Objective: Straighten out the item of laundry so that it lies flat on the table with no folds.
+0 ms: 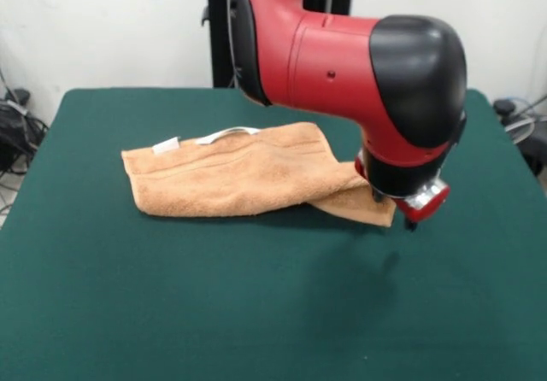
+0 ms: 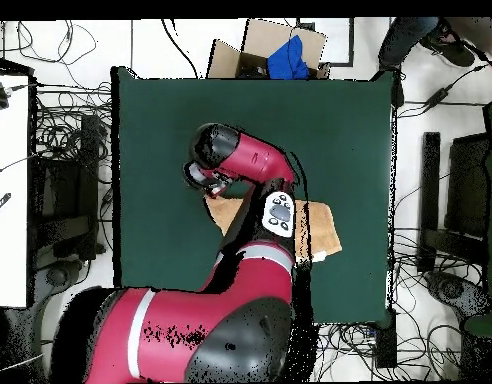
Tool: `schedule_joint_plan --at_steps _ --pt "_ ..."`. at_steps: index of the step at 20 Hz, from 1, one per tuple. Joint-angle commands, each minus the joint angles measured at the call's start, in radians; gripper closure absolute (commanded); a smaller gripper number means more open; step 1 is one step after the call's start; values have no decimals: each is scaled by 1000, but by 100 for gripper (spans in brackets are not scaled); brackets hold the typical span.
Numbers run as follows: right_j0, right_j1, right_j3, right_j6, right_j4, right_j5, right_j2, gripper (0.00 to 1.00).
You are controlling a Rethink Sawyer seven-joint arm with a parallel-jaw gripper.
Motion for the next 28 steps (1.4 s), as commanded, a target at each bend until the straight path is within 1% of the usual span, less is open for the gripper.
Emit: schedule_joint_plan --at_steps 1,4,5,6,8,12,16,18,20,22,24,25,26,27,28 --pt "-44 10 76 121 -16 -13 32 0" --pt "-51 18 98 109 -21 -51 39 0" --pt "-49 17 108 129 -15 -62 37 0" --pt "-47 17 117 149 -8 -73 34 100" --pt "-33 16 123 184 -5 -103 18 100" --pt "-27 17 139 199 2 -128 22 100" --pt "-24 28 113 199 -8 -130 11 100" --pt "-23 39 80 199 -17 -110 2 100" --pt "-25 50 29 181 -34 -65 -7 100" --pt "-19 52 -31 189 -48 -14 -30 100" --pt "-21 55 -116 191 -68 59 -64 100" --pt "-28 65 -182 182 -81 100 -81 100" --pt "-30 73 -224 179 -91 128 -95 100" --pt "-42 87 -295 166 -103 181 -106 100" --pt "-46 98 -327 159 -110 195 -113 100"
